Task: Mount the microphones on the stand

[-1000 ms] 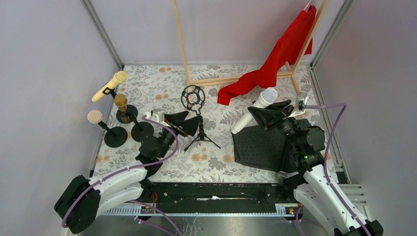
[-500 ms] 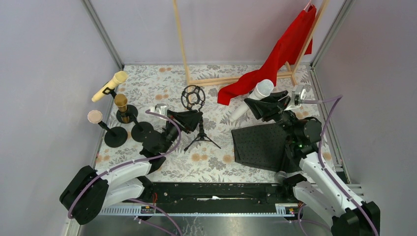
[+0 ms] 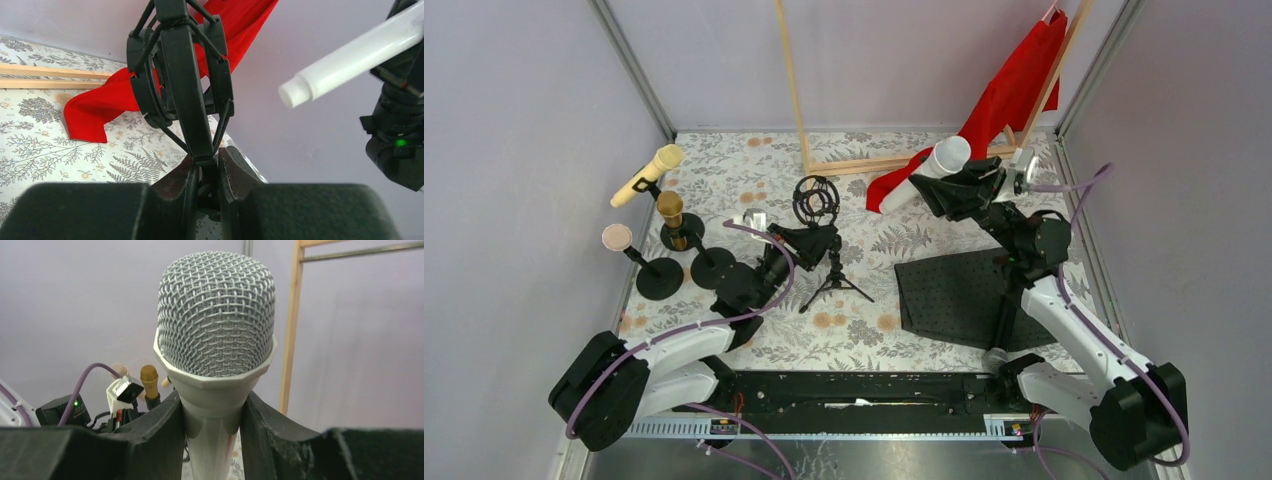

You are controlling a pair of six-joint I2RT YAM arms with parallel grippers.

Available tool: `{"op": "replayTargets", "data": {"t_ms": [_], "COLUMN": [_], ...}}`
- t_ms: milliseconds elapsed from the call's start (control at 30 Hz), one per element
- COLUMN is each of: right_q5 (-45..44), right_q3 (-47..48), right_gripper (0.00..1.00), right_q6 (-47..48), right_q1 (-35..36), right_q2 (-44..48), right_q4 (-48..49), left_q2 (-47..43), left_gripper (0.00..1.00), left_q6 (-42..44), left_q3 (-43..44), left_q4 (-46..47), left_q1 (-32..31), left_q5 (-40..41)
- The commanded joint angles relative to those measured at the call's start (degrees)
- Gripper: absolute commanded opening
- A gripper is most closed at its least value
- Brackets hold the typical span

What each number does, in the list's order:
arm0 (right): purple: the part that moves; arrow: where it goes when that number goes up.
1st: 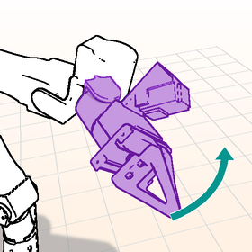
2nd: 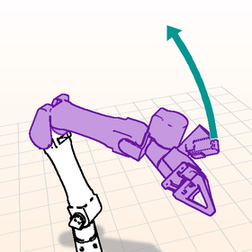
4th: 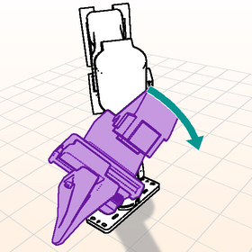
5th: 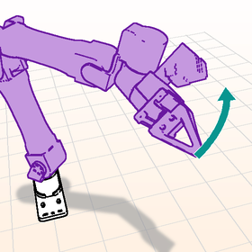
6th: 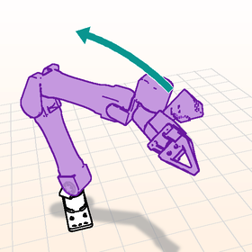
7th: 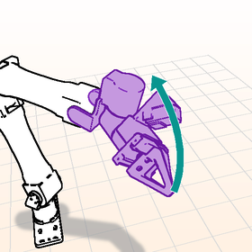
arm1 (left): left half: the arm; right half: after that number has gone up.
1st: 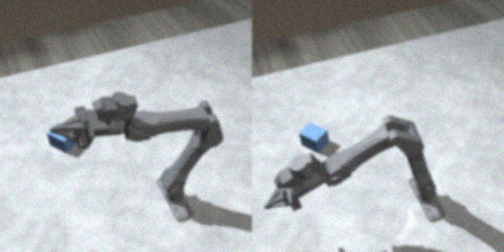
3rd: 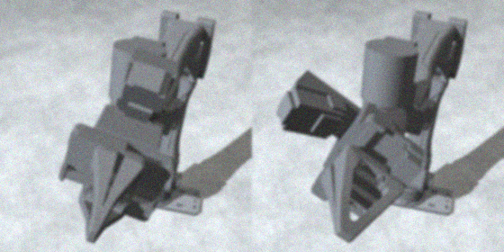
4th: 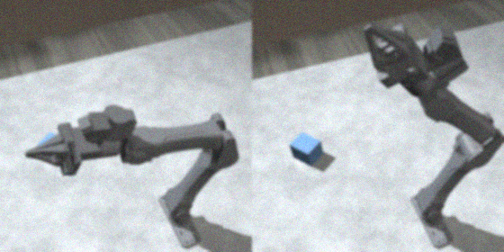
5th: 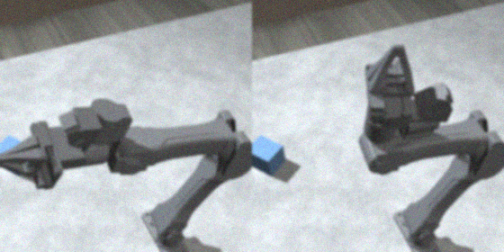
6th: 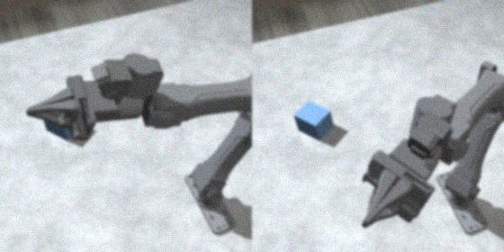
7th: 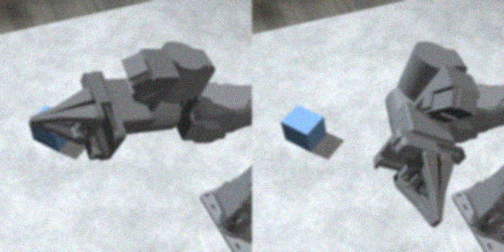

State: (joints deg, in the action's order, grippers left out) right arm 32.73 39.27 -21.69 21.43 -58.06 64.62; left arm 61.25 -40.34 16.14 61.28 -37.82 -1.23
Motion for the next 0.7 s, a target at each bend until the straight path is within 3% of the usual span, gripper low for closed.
{"op": "replayTargets", "data": {"t_ms": [0, 233, 667], "right_q5": [1.6, 1.7, 0.2], "right_q3": [9.4, 16.6, 17.5], "right_gripper": [0.00, 0.00, 0.00], "right_q6": [5.9, 10.0, 11.2], "right_q1": [4.1, 12.4, 18.2], "right_q2": [-3.4, -11.7, -18.3], "right_q4": [2.1, 4.2, 10.5], "left_q2": [-0.5, -1.8, -1.5], "left_gripper": [0.10, 0.00, 0.00], "left_q6": [1.1, 1.1, -0.3], "left_q3": [2.9, 2.6, 1.8], "left_q4": [0.1, -0.7, -0.4], "left_q1": [0.1, 0.1, 0.1], "left_q5": [-2.1, -2.0, -2.7]}}
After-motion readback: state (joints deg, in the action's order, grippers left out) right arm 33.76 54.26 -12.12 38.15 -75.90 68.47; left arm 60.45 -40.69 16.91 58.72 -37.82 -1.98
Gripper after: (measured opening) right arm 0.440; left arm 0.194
